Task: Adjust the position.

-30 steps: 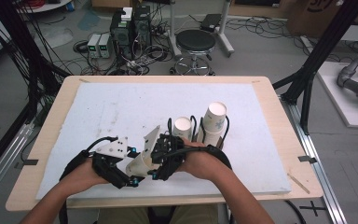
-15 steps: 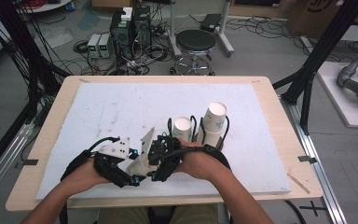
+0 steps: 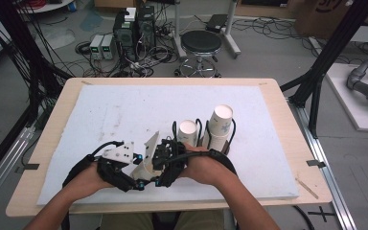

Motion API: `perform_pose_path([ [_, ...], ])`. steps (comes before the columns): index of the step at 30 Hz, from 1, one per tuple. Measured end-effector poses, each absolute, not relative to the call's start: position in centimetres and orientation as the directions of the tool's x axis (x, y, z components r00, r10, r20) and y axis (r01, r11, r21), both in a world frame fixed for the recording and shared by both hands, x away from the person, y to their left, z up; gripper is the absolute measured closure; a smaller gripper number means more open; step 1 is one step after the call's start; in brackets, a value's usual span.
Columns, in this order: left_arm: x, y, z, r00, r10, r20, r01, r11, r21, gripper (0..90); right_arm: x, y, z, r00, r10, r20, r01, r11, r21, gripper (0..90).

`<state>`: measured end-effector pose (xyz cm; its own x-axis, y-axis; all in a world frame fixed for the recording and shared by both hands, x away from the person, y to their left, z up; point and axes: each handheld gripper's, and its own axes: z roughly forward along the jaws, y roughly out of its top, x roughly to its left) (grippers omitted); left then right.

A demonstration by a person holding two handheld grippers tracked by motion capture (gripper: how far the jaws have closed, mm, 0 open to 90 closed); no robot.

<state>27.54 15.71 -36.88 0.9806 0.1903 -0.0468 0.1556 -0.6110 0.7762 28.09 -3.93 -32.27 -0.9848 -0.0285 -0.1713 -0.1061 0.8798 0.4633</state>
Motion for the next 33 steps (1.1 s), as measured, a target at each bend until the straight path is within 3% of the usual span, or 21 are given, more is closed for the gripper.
perform_pose_path([
  [4,27.7,16.3,-37.0,0.974,0.217,-0.069,0.183,-0.565,0.805,34.6,28.4,-5.0,-32.1,-0.987,0.043,-0.155,-0.054,0.819,0.572,23.0],
  [12,28.2,17.9,-37.8,0.950,0.290,-0.119,0.239,-0.425,0.873,32.4,28.9,-8.3,-31.3,-0.982,0.162,-0.095,0.040,0.675,0.737,22.4],
  [22,28.3,19.4,-38.4,0.937,0.327,-0.122,0.227,-0.305,0.925,31.2,28.9,-12.9,-32.1,-0.945,0.322,-0.052,0.131,0.520,0.844,22.4],
  [33,28.5,21.1,-39.3,0.909,0.399,-0.120,0.219,-0.212,0.952,30.8,28.3,-17.0,-34.2,-0.902,0.432,0.004,0.214,0.439,0.873,22.4],
])
